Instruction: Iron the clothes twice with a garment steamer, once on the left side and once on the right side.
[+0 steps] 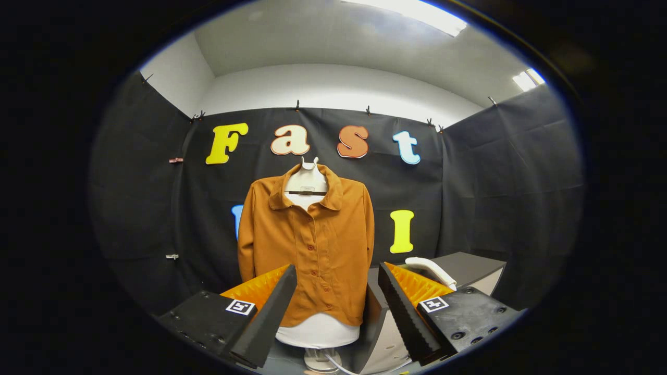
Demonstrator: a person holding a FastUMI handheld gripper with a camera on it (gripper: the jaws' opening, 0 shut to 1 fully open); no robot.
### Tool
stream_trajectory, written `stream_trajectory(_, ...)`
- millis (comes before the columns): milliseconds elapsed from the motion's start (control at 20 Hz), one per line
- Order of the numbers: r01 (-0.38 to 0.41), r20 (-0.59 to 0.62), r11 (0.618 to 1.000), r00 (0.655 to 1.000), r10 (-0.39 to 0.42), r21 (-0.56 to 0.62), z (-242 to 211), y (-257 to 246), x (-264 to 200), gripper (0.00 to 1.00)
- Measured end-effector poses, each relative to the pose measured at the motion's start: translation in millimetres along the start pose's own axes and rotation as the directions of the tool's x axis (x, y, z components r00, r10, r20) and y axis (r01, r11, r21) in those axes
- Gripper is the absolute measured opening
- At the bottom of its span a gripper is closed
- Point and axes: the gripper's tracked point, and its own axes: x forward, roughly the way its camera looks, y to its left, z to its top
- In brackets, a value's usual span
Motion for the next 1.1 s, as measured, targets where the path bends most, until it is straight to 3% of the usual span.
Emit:
stream_trajectory(600,0.114,-0.02,0.993,0.993,-0.115,-0.003,-10,-44,30,0.98)
stream_trajectory(1100,0.191,-0.056,0.981,0.98,-0.192,-0.013,-27,-186,147,0.98)
